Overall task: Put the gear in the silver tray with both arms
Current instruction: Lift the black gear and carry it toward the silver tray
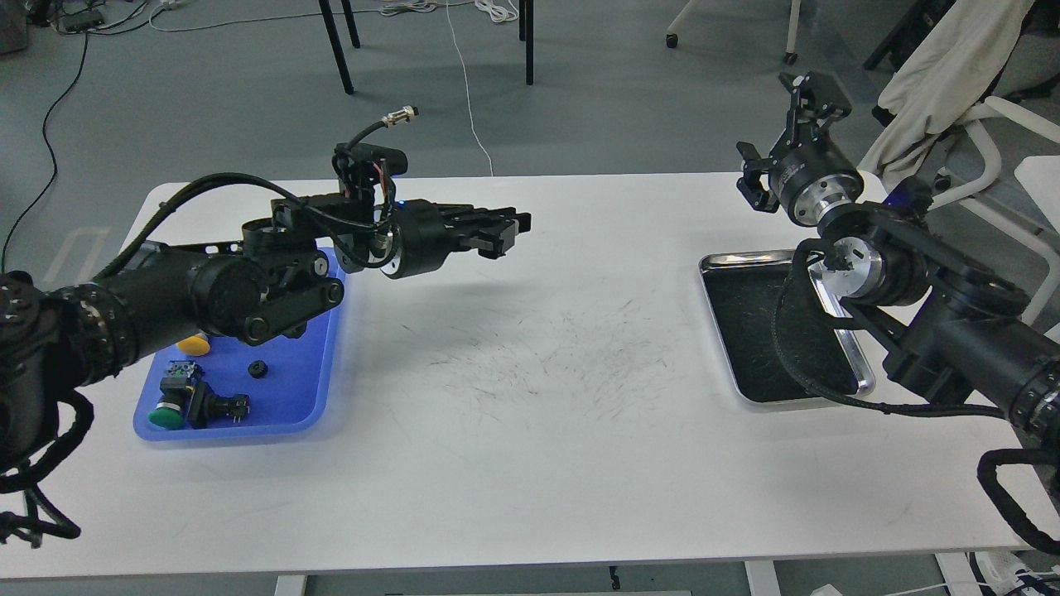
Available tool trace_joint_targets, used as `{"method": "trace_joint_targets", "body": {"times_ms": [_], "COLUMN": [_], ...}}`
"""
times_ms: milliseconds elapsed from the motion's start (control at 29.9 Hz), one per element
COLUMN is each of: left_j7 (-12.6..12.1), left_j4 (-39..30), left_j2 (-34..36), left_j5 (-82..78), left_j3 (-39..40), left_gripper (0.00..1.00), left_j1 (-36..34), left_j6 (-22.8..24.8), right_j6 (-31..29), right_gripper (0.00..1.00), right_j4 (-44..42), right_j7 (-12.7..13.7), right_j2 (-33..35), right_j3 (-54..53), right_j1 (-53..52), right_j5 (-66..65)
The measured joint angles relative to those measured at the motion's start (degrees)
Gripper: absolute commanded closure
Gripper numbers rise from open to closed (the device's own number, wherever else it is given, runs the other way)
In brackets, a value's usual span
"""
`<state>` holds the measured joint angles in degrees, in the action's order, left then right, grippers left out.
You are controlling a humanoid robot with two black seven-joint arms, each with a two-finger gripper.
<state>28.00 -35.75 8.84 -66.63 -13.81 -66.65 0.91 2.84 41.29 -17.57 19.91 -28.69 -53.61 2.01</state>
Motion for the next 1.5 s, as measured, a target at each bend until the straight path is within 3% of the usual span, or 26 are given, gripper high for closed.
{"method": "trace_joint_targets", "body": {"times_ms": [201,602,969,1504], "left_j7": [0.00,0.00,0.00,0.00], "left_j4": [7.22,15.63,11.28,0.06], "left_j2": [-8.01,-8.85,-8.84,-8.84], "left_j5": [0.00,0.00,-0.21,0.02], "left_j3": [-0.82,-1.14,-1.04,0.09], "left_gripper": [0.98,0.98,0.98,0.98], "left_j1": [3.22,8.11,9.02,10.15], "left_j6": [0.04,-0.01,-0.77,-6.00], "right_j6": [0.07,0.25,0.16,0.15], "right_gripper": [0.02,0.02,0.02,0.02], "right_j4": [0.16,0.14,0.00,-0.20], "right_j7": [0.00,0.00,-0.04,-0.09], "right_j2": [3.58,4.37,4.41,3.92], "right_j3": [0.00,0.02,0.30,0.45], "right_j1": [-0.85,-0.63,-0.13,0.34], "right_j5": [3.55,3.80,3.63,3.29]}}
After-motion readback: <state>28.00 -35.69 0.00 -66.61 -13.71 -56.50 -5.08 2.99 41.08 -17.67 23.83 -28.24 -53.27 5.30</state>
